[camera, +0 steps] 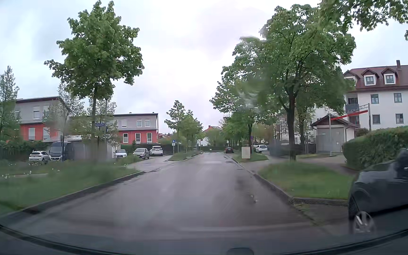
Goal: Follow the waypoints while adhering to traffic rules and regulations
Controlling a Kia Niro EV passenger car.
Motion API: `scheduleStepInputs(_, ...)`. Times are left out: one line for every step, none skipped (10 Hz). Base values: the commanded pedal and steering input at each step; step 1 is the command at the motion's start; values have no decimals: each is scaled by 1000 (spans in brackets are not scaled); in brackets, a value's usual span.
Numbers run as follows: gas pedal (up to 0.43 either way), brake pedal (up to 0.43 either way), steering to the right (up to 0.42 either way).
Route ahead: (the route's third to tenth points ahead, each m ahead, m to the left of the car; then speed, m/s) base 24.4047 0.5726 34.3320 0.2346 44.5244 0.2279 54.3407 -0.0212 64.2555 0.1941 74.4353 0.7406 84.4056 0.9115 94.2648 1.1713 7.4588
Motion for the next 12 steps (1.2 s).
scheduleStepInputs(118, 0, -2)
scheduleStepInputs(118, 0, -2)
scheduleStepInputs(118, 0, -1)
scheduleStepInputs(118, 0, -1)
scheduleStepInputs(118, 0, -1)
scheduleStepInputs(118, 0, -1)
scheduleStepInputs(118, 0, -1)
scheduleStepInputs(118, 0, -1)
scheduleStepInputs(118, 0, -1)
scheduleStepInputs(118, 0, -1)
scheduleStepInputs(118, 0, -1)
scheduleStepInputs(118, 0, -1)
